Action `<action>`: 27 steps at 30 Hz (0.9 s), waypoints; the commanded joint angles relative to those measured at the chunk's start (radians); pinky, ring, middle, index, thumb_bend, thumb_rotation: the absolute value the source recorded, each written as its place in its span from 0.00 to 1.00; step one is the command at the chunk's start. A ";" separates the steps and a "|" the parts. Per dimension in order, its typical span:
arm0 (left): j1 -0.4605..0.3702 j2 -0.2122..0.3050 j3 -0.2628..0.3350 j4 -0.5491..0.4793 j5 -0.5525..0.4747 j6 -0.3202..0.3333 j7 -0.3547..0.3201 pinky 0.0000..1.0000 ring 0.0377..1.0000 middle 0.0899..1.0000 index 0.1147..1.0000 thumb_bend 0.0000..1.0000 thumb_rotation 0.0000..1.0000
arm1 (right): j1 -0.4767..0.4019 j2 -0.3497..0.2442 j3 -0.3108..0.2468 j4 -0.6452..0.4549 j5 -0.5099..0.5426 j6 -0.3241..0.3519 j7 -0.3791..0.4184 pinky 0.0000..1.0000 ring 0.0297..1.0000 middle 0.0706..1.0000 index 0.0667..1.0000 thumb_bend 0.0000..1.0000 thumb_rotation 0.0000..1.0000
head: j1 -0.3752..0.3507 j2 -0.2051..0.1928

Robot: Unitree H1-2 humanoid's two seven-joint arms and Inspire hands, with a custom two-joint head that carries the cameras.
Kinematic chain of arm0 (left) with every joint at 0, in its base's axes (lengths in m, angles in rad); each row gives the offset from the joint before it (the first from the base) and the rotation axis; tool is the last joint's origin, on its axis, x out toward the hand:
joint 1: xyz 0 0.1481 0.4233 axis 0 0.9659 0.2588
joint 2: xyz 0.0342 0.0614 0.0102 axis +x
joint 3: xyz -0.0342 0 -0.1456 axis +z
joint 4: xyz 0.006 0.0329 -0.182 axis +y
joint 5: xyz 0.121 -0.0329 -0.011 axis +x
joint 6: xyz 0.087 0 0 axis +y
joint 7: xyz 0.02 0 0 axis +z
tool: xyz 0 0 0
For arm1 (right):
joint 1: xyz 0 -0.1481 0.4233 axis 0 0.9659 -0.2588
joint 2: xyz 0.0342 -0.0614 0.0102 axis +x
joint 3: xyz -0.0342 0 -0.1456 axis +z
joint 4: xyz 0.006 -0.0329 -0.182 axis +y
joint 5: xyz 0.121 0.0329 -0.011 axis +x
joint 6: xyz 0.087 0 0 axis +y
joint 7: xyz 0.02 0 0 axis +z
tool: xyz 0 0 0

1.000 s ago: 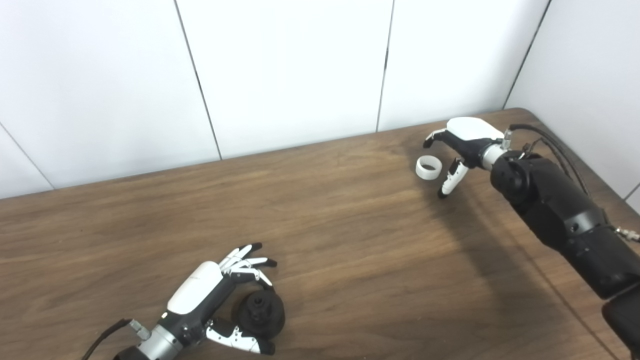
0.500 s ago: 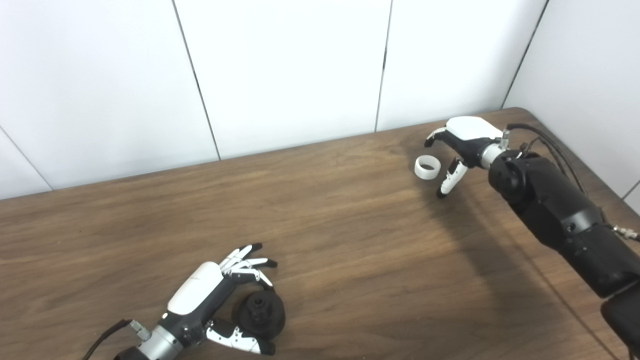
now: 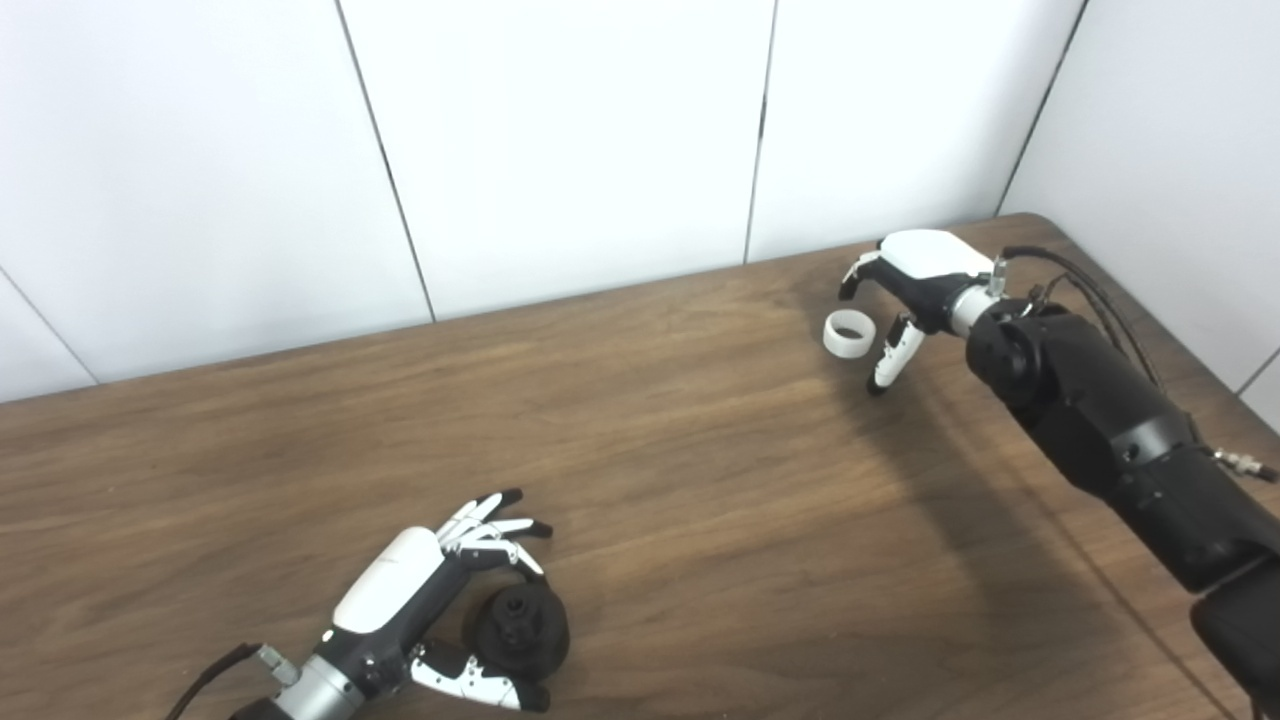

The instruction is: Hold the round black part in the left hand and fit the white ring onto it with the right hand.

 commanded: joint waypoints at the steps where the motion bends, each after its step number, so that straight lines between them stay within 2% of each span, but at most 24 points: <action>1: -0.018 -0.002 0.018 -0.038 -0.002 -0.018 0.011 1.00 0.99 0.82 0.42 0.52 0.05 | -0.032 -0.007 0.009 -0.002 -0.010 -0.025 -0.012 0.99 0.99 0.89 0.72 0.80 0.18 | 0.001 0.000; 23: -0.015 -0.011 0.033 -0.041 0.005 -0.018 -0.001 1.00 0.99 0.83 0.41 0.52 0.05 | -0.033 0.002 0.022 0.006 -0.019 -0.052 -0.024 0.97 0.98 0.88 0.66 0.80 0.13 | 0.006 0.006; 24: -0.015 -0.011 0.034 -0.041 0.005 -0.018 -0.001 1.00 0.99 0.83 0.42 0.52 0.05 | -0.034 0.003 0.022 0.007 -0.020 -0.047 -0.023 0.98 0.98 0.87 0.54 0.64 0.14 | 0.006 0.006; 25: -0.014 -0.012 0.036 -0.042 0.006 -0.018 -0.002 1.00 0.99 0.82 0.42 0.52 0.05 | -0.036 0.004 0.023 0.008 -0.023 -0.043 -0.024 0.99 0.98 0.87 0.50 0.58 0.14 | 0.006 0.006; 27: -0.012 -0.012 0.039 -0.046 0.004 -0.017 -0.006 1.00 0.99 0.83 0.42 0.52 0.05 | -0.036 0.005 0.023 0.007 -0.033 -0.038 -0.032 0.99 0.97 0.83 0.46 0.54 0.13 | 0.004 0.009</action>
